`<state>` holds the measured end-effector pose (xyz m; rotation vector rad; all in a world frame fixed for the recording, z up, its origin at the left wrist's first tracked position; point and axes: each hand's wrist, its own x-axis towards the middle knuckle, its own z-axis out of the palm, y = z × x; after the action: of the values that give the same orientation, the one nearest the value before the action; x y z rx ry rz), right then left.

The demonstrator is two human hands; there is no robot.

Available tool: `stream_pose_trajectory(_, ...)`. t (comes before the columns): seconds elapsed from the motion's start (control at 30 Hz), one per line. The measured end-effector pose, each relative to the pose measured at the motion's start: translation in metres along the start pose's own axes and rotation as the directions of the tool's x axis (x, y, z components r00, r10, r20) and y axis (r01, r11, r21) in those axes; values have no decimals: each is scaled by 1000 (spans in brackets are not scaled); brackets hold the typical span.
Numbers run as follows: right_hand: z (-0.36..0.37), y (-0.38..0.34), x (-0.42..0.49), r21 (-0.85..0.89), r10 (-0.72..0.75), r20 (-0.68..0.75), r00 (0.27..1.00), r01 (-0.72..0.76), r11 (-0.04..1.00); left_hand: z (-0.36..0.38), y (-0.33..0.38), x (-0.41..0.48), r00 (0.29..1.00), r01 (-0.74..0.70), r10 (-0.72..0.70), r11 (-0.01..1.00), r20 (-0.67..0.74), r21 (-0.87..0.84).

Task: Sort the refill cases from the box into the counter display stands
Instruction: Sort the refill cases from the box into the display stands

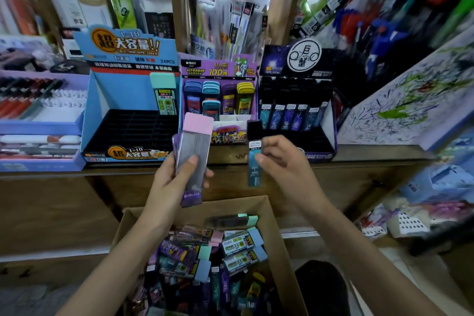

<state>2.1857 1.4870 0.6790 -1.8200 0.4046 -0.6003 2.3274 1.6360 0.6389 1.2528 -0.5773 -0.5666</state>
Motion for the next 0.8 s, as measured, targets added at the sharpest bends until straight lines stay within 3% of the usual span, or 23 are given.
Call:
stream_pose_trajectory(0.13,-44,-12,31,-102,-77,-206,976,57,993,4,2,4,1000,-19,19,1000,-3,14)
stream_pose_trajectory(0.3,-107,-11,65,-460,-202,-349,915,21,888,0,-1,5,999,-1,2,999,-35,38)
stream_pose_trajectory(0.47,-139,2,74,-582,-144,-303,942,-63,811,2,-4,4,999,20,-18,997,-31,69)
stream_pose_trajectory(0.8,-144,21,74,-596,-100,-303,948,-106,796,12,-4,1,998,66,-66,994,4,91)
